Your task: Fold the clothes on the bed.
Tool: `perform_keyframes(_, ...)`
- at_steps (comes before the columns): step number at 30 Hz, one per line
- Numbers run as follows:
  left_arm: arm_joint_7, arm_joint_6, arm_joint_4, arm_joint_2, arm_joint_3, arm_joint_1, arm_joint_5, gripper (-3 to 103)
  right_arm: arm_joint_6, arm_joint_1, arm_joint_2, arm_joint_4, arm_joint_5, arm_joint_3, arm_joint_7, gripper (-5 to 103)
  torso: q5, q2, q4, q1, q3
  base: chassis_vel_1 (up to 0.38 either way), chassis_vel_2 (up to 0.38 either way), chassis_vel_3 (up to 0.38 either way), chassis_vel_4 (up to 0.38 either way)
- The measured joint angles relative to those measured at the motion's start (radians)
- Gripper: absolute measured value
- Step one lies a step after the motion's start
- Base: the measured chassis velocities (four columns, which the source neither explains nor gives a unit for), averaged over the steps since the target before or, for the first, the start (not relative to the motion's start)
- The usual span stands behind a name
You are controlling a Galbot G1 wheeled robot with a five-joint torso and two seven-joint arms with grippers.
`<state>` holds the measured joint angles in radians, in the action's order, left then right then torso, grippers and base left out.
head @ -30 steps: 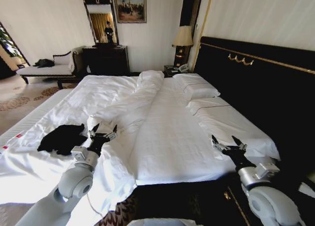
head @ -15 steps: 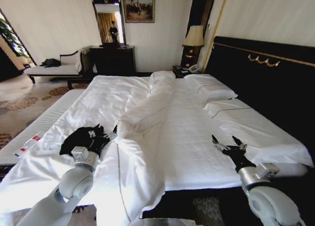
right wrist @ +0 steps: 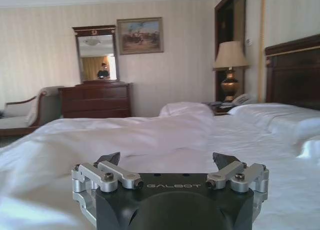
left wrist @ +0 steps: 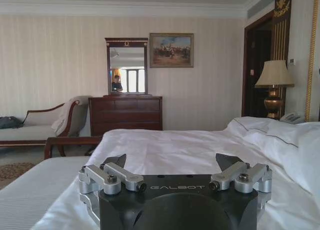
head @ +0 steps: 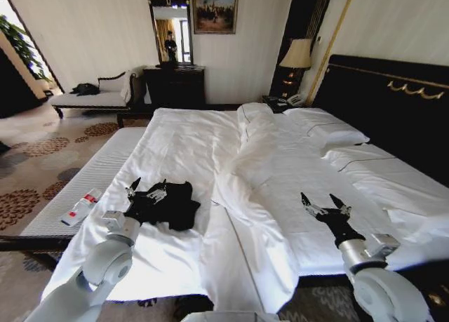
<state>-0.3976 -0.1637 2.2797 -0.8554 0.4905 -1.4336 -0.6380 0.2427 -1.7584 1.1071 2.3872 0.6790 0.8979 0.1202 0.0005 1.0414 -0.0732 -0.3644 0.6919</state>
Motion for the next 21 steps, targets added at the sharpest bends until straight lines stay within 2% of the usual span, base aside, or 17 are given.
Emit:
perform_keyframes(8,0.001,0.001,0.007,-0.003,0.019,-0.02,-0.001,100,0.029,-0.001,-0.025,0.041,0.097,-0.039,0.0,100,-0.0013,0.0,0.0,0.0,0.0,0.219,0.275,-0.195,-0.255)
perform_keyframes(11,0.001,0.001,0.01,-0.004,0.023,-0.028,0.0,100,0.032,0.004,-0.041,0.023,0.081,-0.06,-0.005,100,-0.0009,0.0,0.0006,0.0,0.0,0.081,-0.003,-0.018,-0.012)
perform_keyframes(15,0.003,0.001,0.015,-0.009,0.027,-0.037,0.004,100,0.041,0.011,-0.067,-0.018,0.049,-0.076,-0.02,100,0.0007,0.0,-0.0004,0.0,0.0,-0.012,-0.033,0.013,0.034)
perform_keyframes(21,0.005,0.003,0.012,-0.014,0.031,-0.04,0.006,100,0.046,0.029,-0.105,-0.064,0.01,-0.116,-0.025,100,-0.0002,0.0,0.0,0.0,0.0,-0.035,-0.03,0.018,0.015)
